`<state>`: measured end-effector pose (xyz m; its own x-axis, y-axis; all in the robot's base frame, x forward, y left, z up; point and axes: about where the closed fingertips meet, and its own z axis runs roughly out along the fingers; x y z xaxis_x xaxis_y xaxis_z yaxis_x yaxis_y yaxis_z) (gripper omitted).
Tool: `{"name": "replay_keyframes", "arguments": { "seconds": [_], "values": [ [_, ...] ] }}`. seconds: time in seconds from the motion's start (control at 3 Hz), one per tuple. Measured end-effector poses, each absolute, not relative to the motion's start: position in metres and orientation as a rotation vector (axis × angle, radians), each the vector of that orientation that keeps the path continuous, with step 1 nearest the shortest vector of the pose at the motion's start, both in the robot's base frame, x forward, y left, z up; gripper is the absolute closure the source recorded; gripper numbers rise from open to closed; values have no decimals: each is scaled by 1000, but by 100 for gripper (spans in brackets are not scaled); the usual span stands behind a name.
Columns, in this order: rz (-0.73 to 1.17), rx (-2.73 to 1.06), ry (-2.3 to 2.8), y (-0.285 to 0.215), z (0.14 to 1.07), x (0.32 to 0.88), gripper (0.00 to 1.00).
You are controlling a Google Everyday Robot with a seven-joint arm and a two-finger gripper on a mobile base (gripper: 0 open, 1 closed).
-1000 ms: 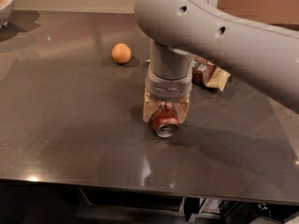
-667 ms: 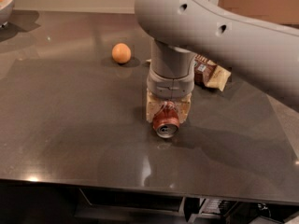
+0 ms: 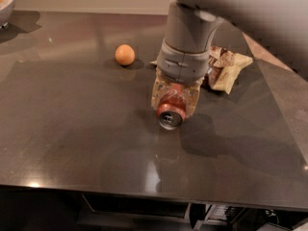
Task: Place coke can upright
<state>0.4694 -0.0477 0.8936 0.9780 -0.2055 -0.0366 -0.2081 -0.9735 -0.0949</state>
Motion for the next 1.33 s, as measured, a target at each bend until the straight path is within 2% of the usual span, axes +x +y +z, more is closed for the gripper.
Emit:
{"name": "replay_keyframes", "arguments": {
  "seconds": [0.67, 1.33],
  "values": [
    [243, -2670, 873, -37, 946, 471, 100],
    [574, -2229, 1377, -38, 947, 479, 100]
  ]
}}
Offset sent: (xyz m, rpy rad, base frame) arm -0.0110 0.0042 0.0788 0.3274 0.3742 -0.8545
